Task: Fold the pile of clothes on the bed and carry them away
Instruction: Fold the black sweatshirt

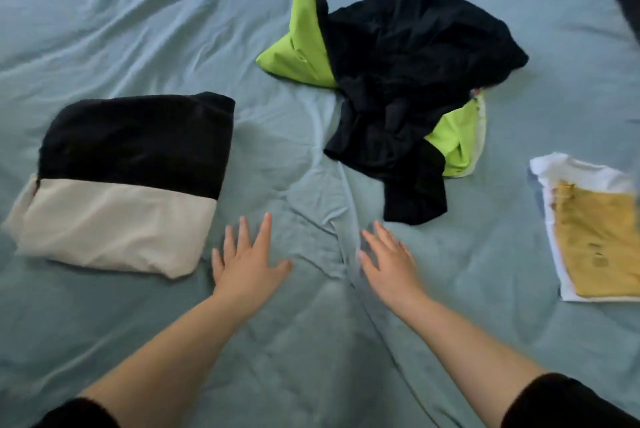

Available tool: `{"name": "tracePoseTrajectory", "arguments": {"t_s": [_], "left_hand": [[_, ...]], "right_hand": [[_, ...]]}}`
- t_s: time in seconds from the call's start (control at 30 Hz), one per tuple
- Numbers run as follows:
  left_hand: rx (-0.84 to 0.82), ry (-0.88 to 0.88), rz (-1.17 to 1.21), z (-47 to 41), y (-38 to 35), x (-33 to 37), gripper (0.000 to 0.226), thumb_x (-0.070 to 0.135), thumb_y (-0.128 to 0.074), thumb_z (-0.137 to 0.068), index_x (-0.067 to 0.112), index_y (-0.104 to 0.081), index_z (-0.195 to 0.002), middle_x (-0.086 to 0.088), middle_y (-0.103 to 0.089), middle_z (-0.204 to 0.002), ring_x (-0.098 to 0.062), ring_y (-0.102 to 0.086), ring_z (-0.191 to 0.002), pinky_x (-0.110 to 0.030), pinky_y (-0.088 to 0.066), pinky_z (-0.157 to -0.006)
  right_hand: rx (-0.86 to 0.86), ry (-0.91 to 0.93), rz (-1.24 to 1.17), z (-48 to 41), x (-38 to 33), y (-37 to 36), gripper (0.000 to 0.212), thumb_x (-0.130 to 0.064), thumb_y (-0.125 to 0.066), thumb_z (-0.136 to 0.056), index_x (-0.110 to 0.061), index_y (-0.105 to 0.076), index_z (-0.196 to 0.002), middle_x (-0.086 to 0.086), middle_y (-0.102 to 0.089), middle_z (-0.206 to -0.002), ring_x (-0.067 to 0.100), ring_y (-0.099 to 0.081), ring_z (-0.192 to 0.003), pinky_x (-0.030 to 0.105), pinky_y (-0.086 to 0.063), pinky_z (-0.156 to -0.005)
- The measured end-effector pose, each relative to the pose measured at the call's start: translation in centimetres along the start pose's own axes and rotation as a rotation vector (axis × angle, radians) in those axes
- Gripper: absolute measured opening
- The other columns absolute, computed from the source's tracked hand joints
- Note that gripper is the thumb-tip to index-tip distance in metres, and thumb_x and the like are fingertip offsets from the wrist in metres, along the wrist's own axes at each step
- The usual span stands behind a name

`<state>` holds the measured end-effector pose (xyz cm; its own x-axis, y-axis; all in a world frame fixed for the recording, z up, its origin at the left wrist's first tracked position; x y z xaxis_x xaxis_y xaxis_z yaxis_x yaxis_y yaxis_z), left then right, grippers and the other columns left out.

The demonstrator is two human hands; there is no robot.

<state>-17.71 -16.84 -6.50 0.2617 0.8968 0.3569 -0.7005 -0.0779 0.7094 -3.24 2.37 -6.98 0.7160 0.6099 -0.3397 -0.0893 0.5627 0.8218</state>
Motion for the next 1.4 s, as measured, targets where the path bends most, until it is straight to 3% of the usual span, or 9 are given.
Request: {"name": "tracePoseTrajectory", "arguments": {"t_s": [0.43, 0.57, 0.67, 0.77, 0.9, 1.03, 1.1, 1.2, 1.4], "left_hand": [[-0.158, 0.47, 0.124, -7.7, -10.3, 11.9, 0.157, 0.105, -0.034, -0.018, 0.023, 0.059, -0.115, -0.022, 0.049, -0.141, -0.051, 0.043, -0.128, -0.069, 0.02, -0.101], [-0.133, 0.51, 0.087, -8.2, -10.6, 11.8, 0.155, 0.105, -0.026, -0.01, 0.021, 0.061, -0.107, -0.022, 0.048, -0.142, -0.051, 0.041, -0.129, -0.069, 0.021, -0.102], [-0.115, 0.518, 0.07, -8.3, -10.7, 11.5, 0.153, 0.104, -0.015, 0.003, 0.021, 0.066, -0.096, -0.023, 0.046, -0.143, -0.05, 0.042, -0.129, -0.066, 0.023, -0.102], [-0.1, 0.501, 0.083, -7.6, -10.2, 11.9, 0.155, 0.103, -0.013, 0.006, 0.022, 0.065, -0.101, -0.022, 0.046, -0.144, -0.05, 0.041, -0.13, -0.066, 0.023, -0.102], [-0.072, 0.452, 0.079, -6.6, -9.0, 12.1, 0.159, 0.105, -0.036, -0.029, 0.02, 0.041, -0.139, -0.022, 0.035, -0.151, -0.05, 0.031, -0.136, -0.063, 0.017, -0.108], [-0.039, 0.266, 0.463, -4.0, -7.3, 11.7, 0.081, 0.067, -0.039, -0.091, 0.026, -0.012, -0.155, -0.008, -0.003, -0.163, -0.032, 0.0, -0.149, -0.045, -0.004, -0.118], [-0.13, 0.211, 0.946, -1.4, -7.6, 12.2, 0.061, 0.06, -0.04, -0.095, 0.026, -0.04, -0.146, 0.002, -0.043, -0.15, -0.024, -0.034, -0.141, -0.041, -0.022, -0.117], [-0.225, 0.139, 1.202, 2.0, -8.0, 14.9, 0.07, 0.045, -0.059, -0.092, 0.04, -0.02, -0.15, 0.008, -0.062, -0.129, -0.014, -0.063, -0.113, -0.035, -0.048, -0.1], [-0.031, 0.059, 1.028, 6.2, -5.5, 17.1, 0.049, 0.0, -0.035, -0.086, 0.027, -0.07, -0.107, 0.006, -0.063, -0.065, -0.009, -0.053, -0.054, -0.021, -0.044, -0.051]], "right_hand": [[0.174, 0.217, 0.291, -11.3, 8.5, 10.7, 0.098, -0.05, -0.058, -0.088, -0.025, 0.011, -0.153, -0.004, 0.02, -0.161, 0.015, 0.014, -0.148, 0.038, -0.002, -0.121], [0.247, 0.289, 0.357, -14.3, 7.1, 10.8, 0.059, -0.039, -0.047, -0.098, -0.023, -0.024, -0.151, -0.003, -0.013, -0.162, 0.014, -0.001, -0.15, 0.039, 0.0, -0.12], [0.39, 0.325, 0.058, -14.2, 6.0, 12.9, 0.026, -0.016, -0.039, -0.102, -0.01, -0.057, -0.12, 0.008, -0.065, -0.116, 0.023, -0.048, -0.129, 0.033, -0.011, -0.115], [0.455, 0.281, -0.189, -12.5, 5.5, 14.1, 0.022, -0.017, -0.04, -0.102, -0.004, -0.057, -0.106, 0.011, -0.061, -0.076, 0.035, -0.056, -0.079, 0.037, -0.031, -0.072], [0.342, 0.155, -0.329, -8.3, 5.9, 10.6, 0.031, -0.033, -0.033, -0.104, -0.013, -0.042, -0.081, -0.004, -0.045, -0.059, 0.028, -0.048, -0.062, 0.035, -0.024, -0.06], [0.225, -0.097, -0.63, -1.8, 8.1, 5.6, 0.042, -0.035, -0.037, -0.102, -0.018, -0.032, -0.065, -0.004, -0.038, -0.056, 0.02, -0.037, -0.058, 0.037, -0.029, -0.059], [0.16, -0.138, -0.72, 2.3, 7.4, 3.0, 0.042, -0.026, -0.043, -0.102, -0.02, -0.033, -0.061, -0.005, -0.039, -0.056, 0.02, -0.039, -0.063, 0.036, -0.031, -0.063], [0.054, -0.152, -0.839, 7.8, 5.9, 0.4, 0.042, -0.015, -0.048, -0.099, -0.022, -0.038, -0.059, -0.009, -0.043, -0.052, 0.009, -0.041, -0.057, 0.03, -0.031, -0.06], [-0.136, -0.179, -0.89, 12.8, 5.4, 1.9, 0.041, -0.028, -0.044, -0.1, -0.029, -0.054, -0.061, -0.016, -0.049, -0.052, -0.003, -0.044, -0.051, 0.016, -0.035, -0.054]]}}
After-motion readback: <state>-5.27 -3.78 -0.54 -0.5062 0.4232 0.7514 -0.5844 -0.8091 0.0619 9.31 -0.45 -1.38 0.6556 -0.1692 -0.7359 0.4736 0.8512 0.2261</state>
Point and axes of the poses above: each hand's wrist, its own z-axis away from the middle knuckle, its own y-axis out of the back of the hand, x = y × z, the point moved 9 cm from there along -z, towards the middle knuckle
